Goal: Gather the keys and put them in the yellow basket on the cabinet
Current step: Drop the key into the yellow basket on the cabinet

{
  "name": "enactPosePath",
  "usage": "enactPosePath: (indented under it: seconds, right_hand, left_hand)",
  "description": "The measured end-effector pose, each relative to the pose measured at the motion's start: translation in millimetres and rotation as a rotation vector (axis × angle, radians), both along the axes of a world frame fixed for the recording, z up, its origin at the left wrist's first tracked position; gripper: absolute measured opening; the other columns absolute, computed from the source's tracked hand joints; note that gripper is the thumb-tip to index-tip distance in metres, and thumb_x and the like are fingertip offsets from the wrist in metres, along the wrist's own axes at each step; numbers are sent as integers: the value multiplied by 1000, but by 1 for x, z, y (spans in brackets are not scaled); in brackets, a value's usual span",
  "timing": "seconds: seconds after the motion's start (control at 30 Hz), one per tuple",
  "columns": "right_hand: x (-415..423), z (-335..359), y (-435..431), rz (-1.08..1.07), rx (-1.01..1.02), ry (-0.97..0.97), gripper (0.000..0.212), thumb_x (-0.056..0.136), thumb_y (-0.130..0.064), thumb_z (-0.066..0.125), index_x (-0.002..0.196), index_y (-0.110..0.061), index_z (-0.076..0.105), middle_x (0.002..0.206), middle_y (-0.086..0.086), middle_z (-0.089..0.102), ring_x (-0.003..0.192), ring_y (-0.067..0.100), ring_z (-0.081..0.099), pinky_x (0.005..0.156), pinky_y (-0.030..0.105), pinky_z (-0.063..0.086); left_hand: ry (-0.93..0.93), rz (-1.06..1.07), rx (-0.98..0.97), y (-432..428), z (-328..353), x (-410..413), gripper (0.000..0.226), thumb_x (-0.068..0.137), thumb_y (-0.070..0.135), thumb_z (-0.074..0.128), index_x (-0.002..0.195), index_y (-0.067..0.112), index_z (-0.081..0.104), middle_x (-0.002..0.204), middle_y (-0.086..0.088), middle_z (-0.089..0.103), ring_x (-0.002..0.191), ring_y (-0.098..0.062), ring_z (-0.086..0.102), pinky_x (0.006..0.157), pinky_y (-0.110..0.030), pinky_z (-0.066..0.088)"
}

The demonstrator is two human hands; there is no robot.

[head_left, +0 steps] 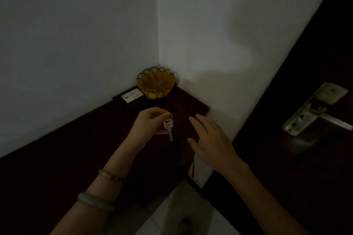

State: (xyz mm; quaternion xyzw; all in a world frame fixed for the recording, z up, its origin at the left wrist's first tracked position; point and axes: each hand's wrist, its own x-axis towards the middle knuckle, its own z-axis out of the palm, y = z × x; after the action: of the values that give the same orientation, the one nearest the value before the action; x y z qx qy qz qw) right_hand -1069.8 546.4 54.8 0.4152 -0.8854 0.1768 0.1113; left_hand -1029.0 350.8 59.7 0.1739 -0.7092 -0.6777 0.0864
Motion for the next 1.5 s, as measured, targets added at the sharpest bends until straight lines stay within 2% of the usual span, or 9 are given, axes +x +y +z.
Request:
enactPosePath:
  seconds: [0.27,0.53,0.73,0.8,0.97,1.17,1.33,1.43,1.5]
  right_hand:
    - [-93,-23,-33,147,30,-52,56,86,-27,61,132,-5,41,133,21,49,123,34,44,98,42,40]
    - [-149,-52,-76,216,52,-135,57,86,-26,62,133,-3,40,136,22,45,126,35,41,102,42,36]
    - [-180,-96,-111,227,211,-179,66,92,-46,43,142,-10,21,152,17,18,140,29,9,113,43,6]
    - [-182,-115,-114,248,270,-223,67,92,-52,36,143,-13,17,154,14,13,141,26,4,113,43,2]
    - [-187,-137,-115,238,281,-232,67,91,-58,25,142,-16,18,153,11,19,141,23,10,113,40,1]
    - [-185,-139,-115,226,265,-211,65,92,-56,25,141,-14,23,150,13,27,139,25,19,112,45,5]
    - [-185,-141,-116,217,267,-218,66,91,-57,25,141,-14,23,149,14,28,139,26,21,112,46,6]
    - [-185,-142,-116,213,269,-210,66,91,-57,25,141,-14,22,149,13,29,138,25,21,112,45,7]
    - [-185,-142,-116,212,266,-209,66,91,-57,26,141,-14,23,149,14,30,138,26,22,112,46,8]
  left_hand:
    - [-13,150,42,-30,-11,-57,12,90,16,57,84,12,68,73,-2,74,74,-16,71,56,-22,56]
    - [-45,247,8,-74,-17,-101,11,90,14,57,85,10,66,80,-7,70,70,-14,70,56,-23,57]
    - [-50,262,-81,-109,-21,-140,9,88,11,59,80,13,65,81,-7,67,70,-15,68,59,-24,59]
    - [-53,259,-109,-120,-23,-154,9,88,10,59,80,12,65,82,-10,67,71,-18,68,60,-25,59]
    - [-91,246,-313,-140,-31,-189,8,86,11,62,85,6,68,77,-4,68,71,-12,66,63,-22,56]
    - [-81,213,-202,-156,-32,-222,5,87,4,60,87,1,64,74,-6,62,53,-4,63,46,-15,53]
    - [-154,133,-469,-171,-42,-244,8,86,7,61,87,2,67,77,-5,63,63,-7,57,47,-7,46]
    - [-222,-7,-714,-178,-49,-254,10,83,10,64,88,4,70,93,-12,67,80,-19,61,69,-19,46]
    - [-260,-60,-748,-182,-52,-258,10,83,10,64,89,4,70,98,-13,66,76,-18,59,60,-13,43]
